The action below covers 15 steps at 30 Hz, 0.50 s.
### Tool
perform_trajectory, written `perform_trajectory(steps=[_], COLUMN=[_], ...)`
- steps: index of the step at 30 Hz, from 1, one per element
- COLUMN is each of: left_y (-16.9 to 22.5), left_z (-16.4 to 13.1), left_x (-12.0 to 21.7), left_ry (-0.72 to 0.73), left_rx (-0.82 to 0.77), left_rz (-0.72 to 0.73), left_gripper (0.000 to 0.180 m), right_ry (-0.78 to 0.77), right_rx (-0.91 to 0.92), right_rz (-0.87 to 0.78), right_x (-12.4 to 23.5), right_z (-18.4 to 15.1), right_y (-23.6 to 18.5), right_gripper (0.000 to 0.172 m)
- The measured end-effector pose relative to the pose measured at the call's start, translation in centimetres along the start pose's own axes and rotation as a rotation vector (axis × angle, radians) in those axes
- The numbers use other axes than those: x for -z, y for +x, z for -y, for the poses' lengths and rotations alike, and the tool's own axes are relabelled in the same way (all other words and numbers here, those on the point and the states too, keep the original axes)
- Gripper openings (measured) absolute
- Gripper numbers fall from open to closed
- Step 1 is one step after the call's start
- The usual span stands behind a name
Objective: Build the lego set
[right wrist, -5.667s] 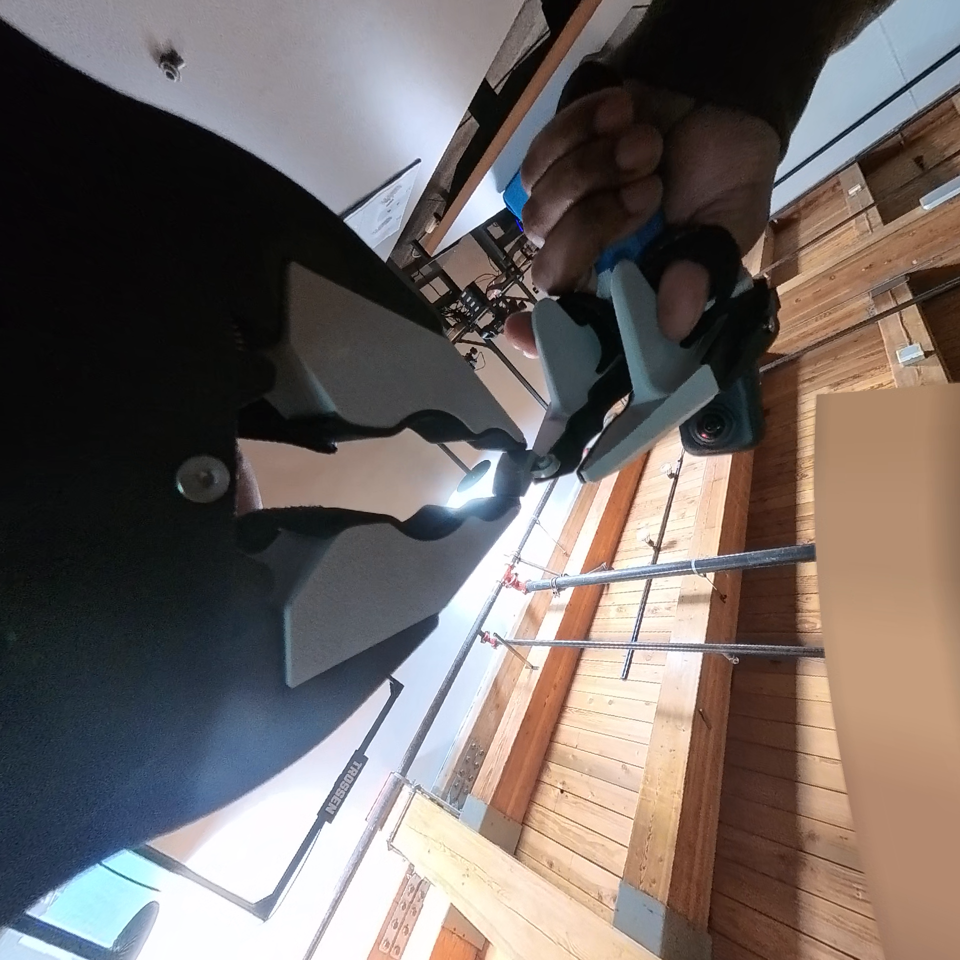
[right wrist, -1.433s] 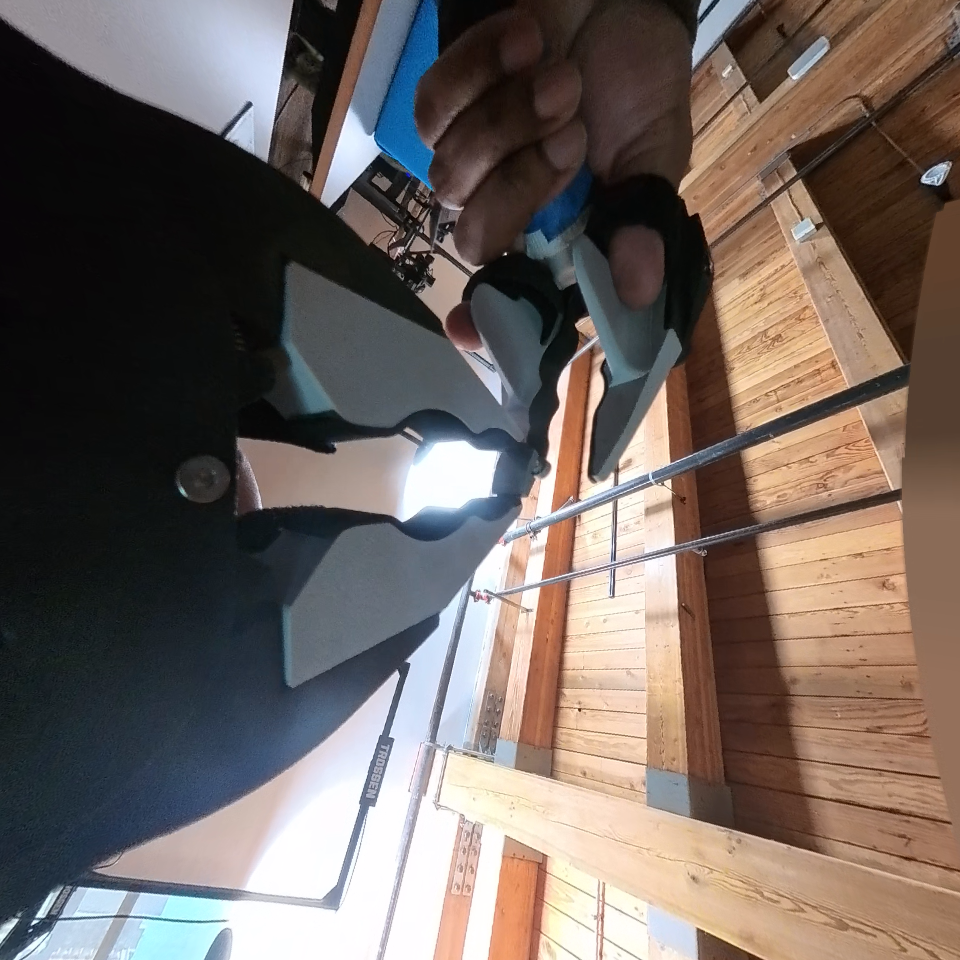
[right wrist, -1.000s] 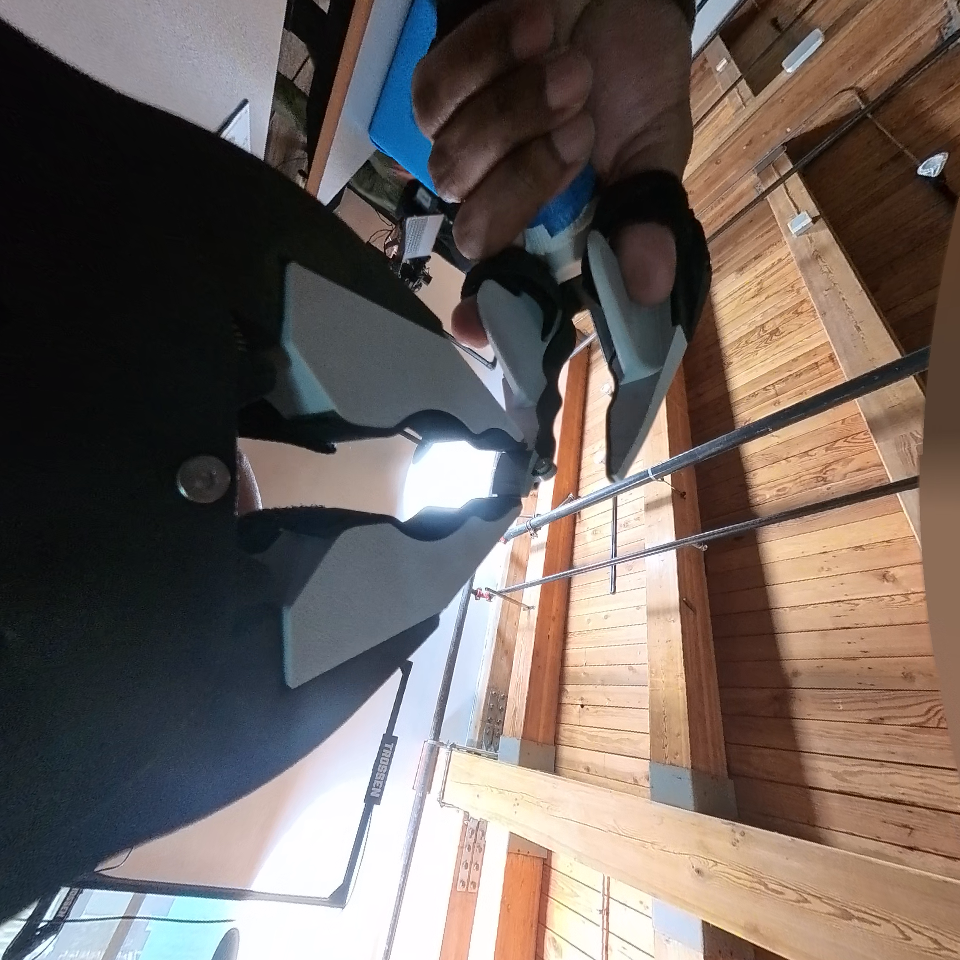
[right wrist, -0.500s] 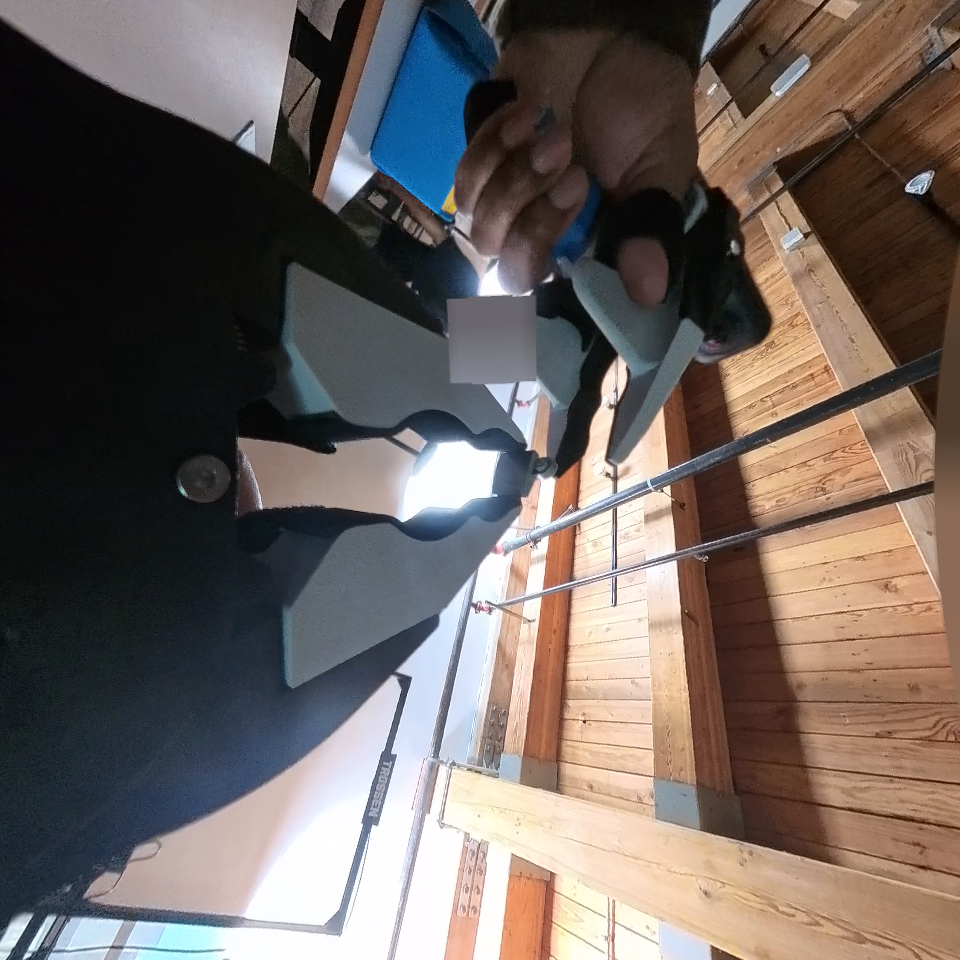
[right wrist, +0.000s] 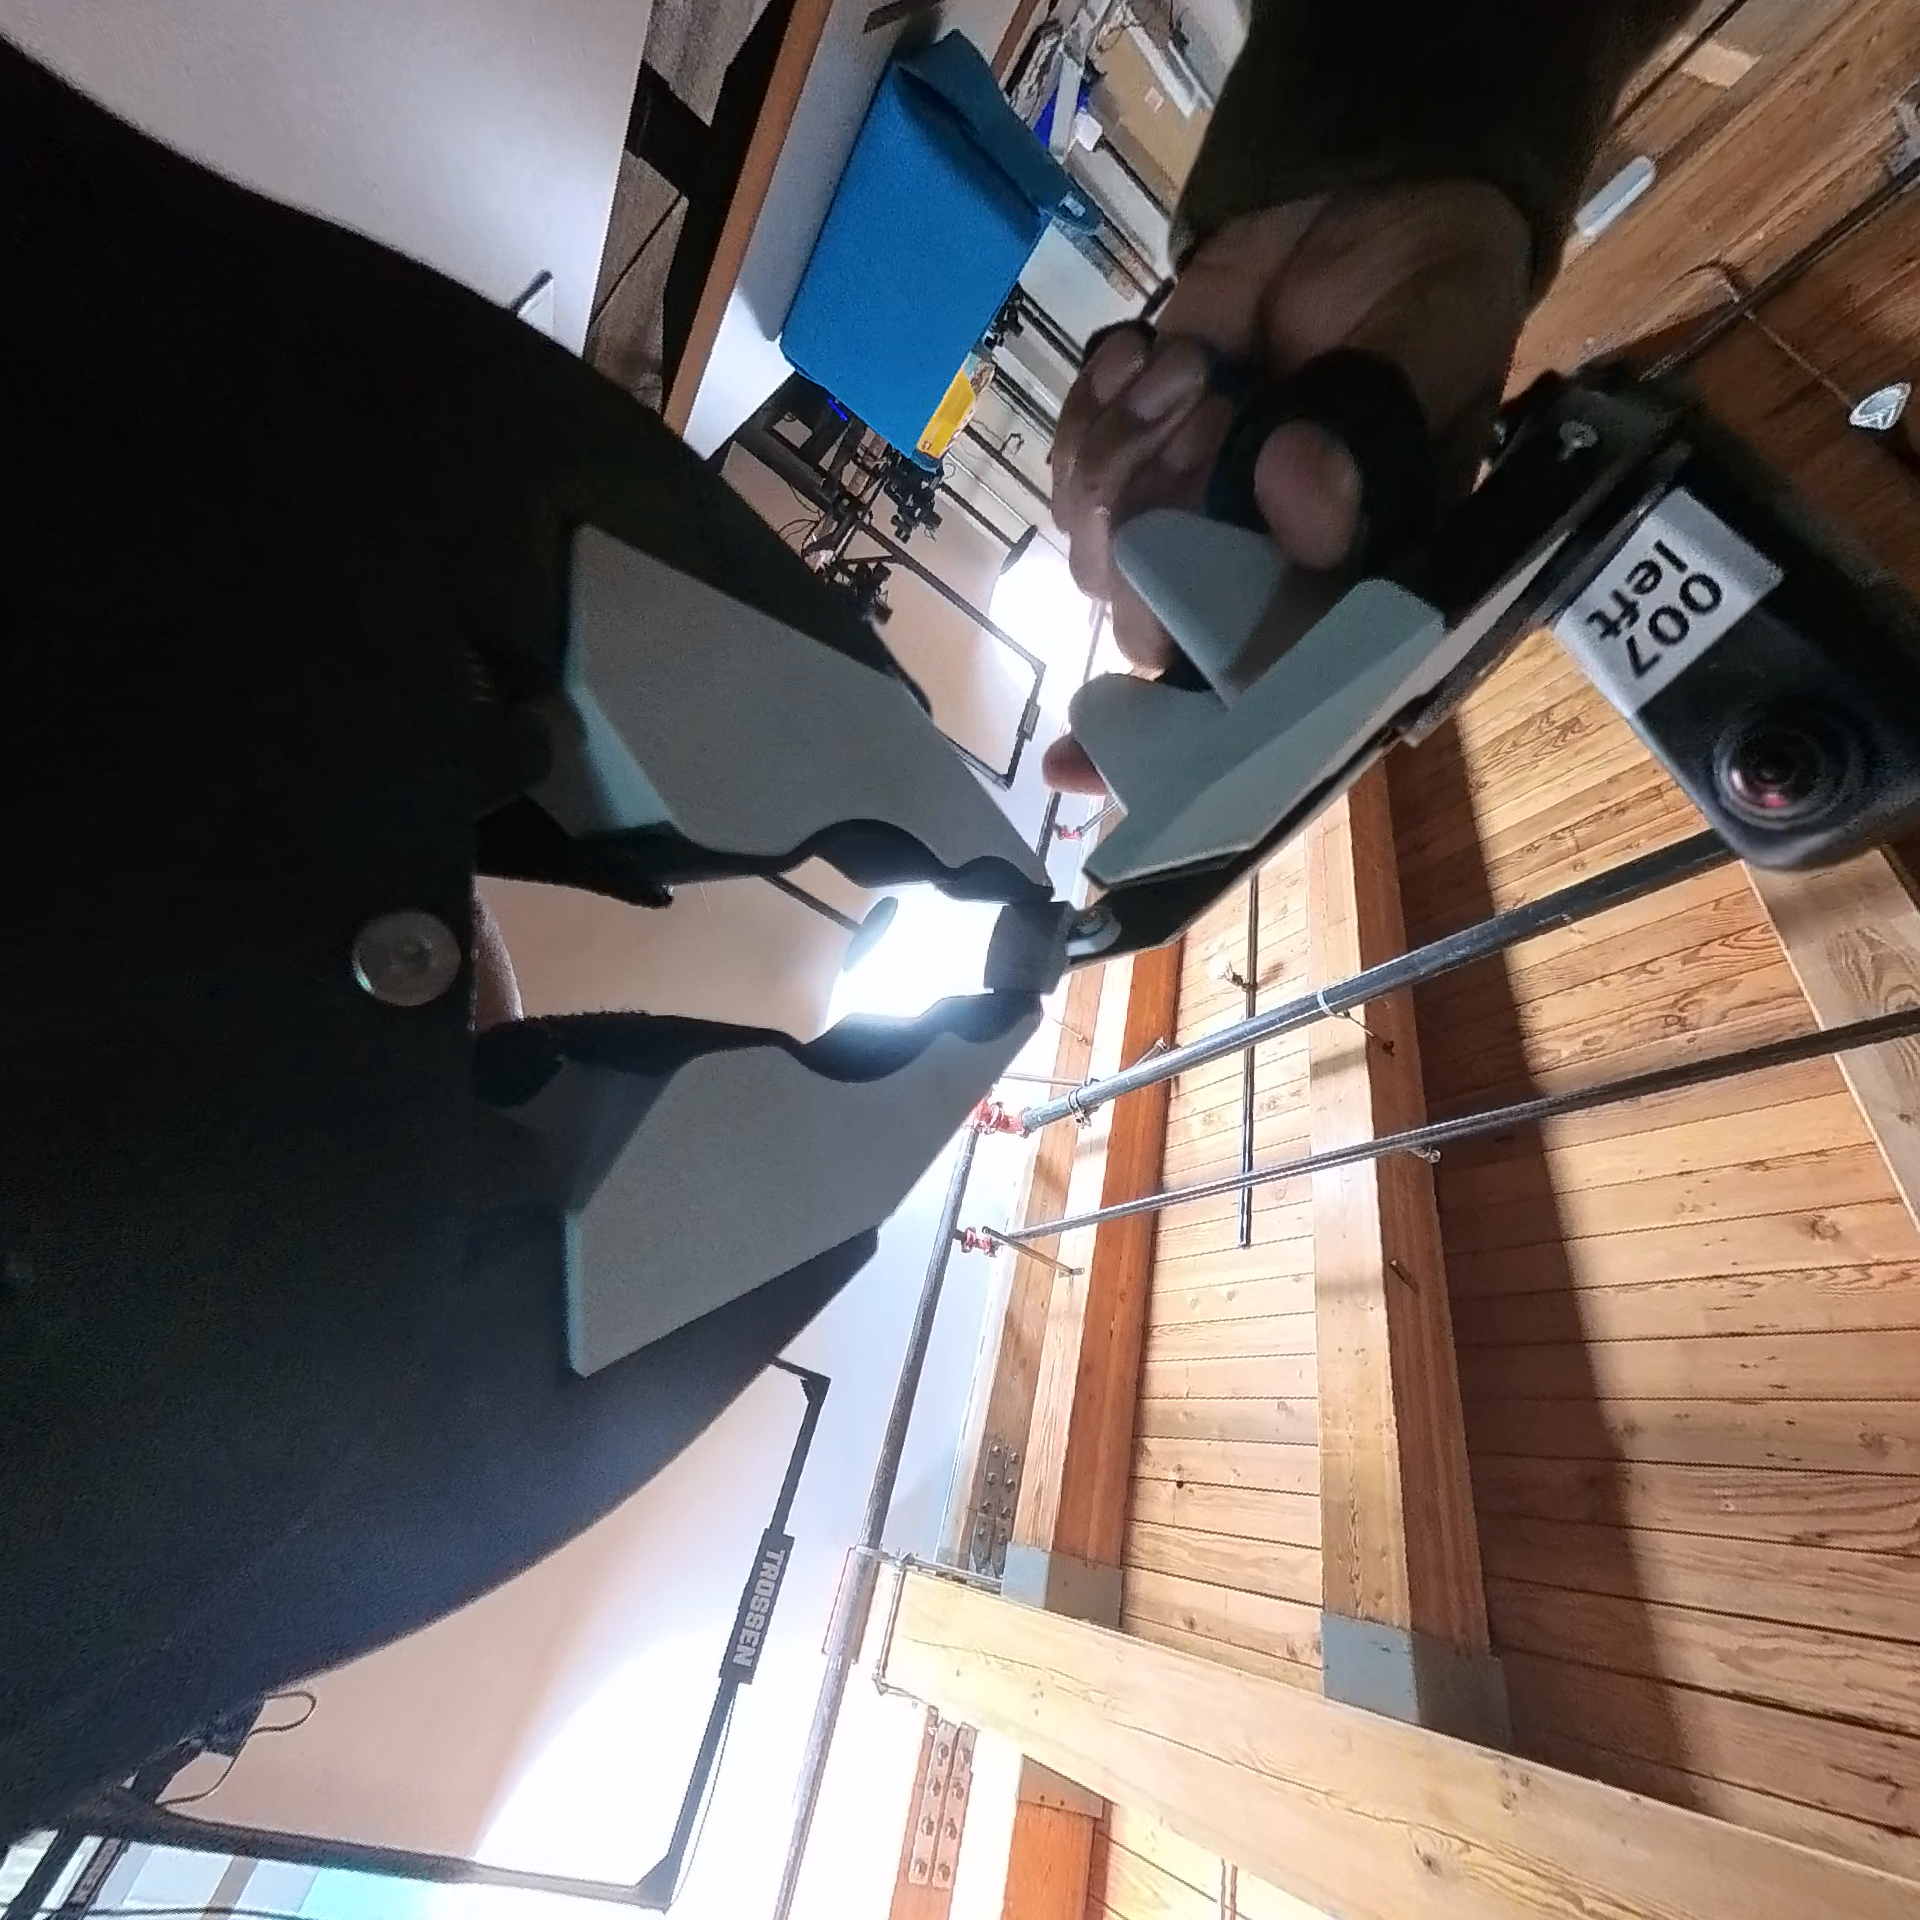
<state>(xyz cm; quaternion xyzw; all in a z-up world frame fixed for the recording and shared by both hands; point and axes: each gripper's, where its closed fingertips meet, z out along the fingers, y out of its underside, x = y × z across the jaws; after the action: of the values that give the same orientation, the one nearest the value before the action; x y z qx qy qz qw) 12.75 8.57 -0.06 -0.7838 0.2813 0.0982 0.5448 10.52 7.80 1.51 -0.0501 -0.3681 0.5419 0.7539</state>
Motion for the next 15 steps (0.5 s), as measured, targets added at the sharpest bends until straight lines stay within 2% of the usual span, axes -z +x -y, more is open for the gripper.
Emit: perform_trajectory(steps=[9,15], left_y=[0.21,0.09], left_z=[0.06,-0.21], left_x=[-0.12,-0.63], left_ry=[-0.050,-0.108], left_rx=[0.038,0.038], left_rz=[-0.034,-0.020], left_gripper=[0.034,0.027], right_ry=[0.006,0.003], right_rx=[0.007,0.018], right_rz=[0.000,-0.002], right_x=[0.09,0.11], right_z=[0.10,0.00], right_y=[-0.12,-0.13], right_gripper=[0.018,0.018])
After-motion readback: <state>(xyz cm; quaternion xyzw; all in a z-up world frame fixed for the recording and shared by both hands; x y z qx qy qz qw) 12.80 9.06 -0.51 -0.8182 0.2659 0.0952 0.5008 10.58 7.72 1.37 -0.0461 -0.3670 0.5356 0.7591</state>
